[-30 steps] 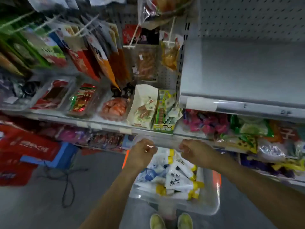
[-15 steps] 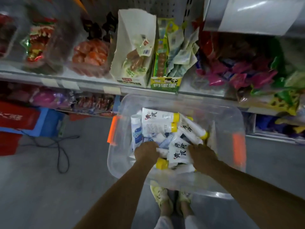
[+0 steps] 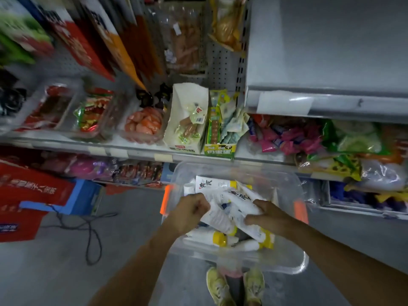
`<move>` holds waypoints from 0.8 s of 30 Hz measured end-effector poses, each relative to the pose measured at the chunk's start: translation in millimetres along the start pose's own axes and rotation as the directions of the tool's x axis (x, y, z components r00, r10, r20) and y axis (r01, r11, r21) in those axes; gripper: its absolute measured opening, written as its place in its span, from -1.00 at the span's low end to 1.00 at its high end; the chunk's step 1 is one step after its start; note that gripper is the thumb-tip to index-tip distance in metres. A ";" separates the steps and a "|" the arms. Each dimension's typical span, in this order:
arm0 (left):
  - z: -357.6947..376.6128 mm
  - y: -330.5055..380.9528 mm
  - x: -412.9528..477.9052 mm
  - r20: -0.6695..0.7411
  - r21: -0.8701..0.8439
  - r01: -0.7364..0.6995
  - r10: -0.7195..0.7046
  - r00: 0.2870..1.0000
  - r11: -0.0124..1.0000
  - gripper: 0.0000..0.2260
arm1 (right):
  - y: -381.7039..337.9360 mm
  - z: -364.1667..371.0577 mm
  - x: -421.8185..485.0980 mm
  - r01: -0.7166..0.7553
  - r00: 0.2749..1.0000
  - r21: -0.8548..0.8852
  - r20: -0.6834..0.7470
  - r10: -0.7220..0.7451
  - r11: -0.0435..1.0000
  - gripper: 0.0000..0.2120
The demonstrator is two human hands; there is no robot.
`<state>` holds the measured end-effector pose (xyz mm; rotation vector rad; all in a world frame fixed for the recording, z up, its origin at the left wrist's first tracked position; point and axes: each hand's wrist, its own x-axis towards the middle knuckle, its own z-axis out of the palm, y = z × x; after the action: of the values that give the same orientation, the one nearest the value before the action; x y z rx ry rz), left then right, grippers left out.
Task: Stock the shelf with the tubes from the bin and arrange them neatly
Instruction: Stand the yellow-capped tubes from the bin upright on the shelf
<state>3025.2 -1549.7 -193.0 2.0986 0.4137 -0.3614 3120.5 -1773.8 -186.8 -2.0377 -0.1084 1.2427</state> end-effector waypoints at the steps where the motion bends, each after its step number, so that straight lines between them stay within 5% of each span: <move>1: -11.6 9.9 -2.2 -0.021 -0.064 0.004 -0.005 1.000 0.998 -0.65 | -11.0 -2.3 -8.6 0.012 1.000 0.035 0.017 -0.013 0.999 -0.70; 6: -51.1 64.9 -11.0 -0.075 -0.442 0.075 -0.120 0.990 0.894 -0.80 | -54.7 -11.7 -41.7 0.001 0.994 0.330 0.099 -0.036 0.944 -0.66; 9: -57.7 96.6 -16.3 -0.237 -0.600 0.049 -0.236 0.942 0.798 -0.86 | -73.3 -15.4 -56.3 0.004 0.983 0.528 0.153 -0.099 0.849 -0.48; 11: -51.8 118.3 -20.6 -0.313 -0.729 0.036 -0.379 0.871 0.684 -0.83 | -88.0 -16.3 -69.1 0.056 0.977 0.530 0.145 -0.156 0.846 -0.46; 13: -39.0 141.2 -27.4 -0.257 -0.857 0.018 -0.458 0.851 0.515 -0.55 | -104.4 -17.9 -82.0 0.111 0.972 0.523 0.121 -0.202 0.845 -0.52; 16: -18.6 181.7 -45.5 -0.184 -0.949 -0.062 -0.384 0.905 0.309 -0.71 | -124.8 -32.5 -108.6 0.250 0.948 0.466 0.063 -0.313 0.849 -0.64; 18: -10.8 208.2 -56.6 -0.228 -0.939 -0.125 -0.310 0.923 0.321 -0.80 | -132.7 -50.4 -129.8 0.363 0.923 0.341 -0.008 -0.384 0.867 -0.65; 24: -1.2 294.8 -73.0 -0.529 -0.721 -0.358 -0.139 0.837 0.593 -0.89 | -132.0 -129.9 -202.6 0.599 0.799 0.131 -0.162 -0.579 0.790 -0.65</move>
<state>3085.1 -1709.1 58.6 1.2475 0.6217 0.4786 3155.2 -1834.0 78.8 -1.7153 -0.5251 0.7060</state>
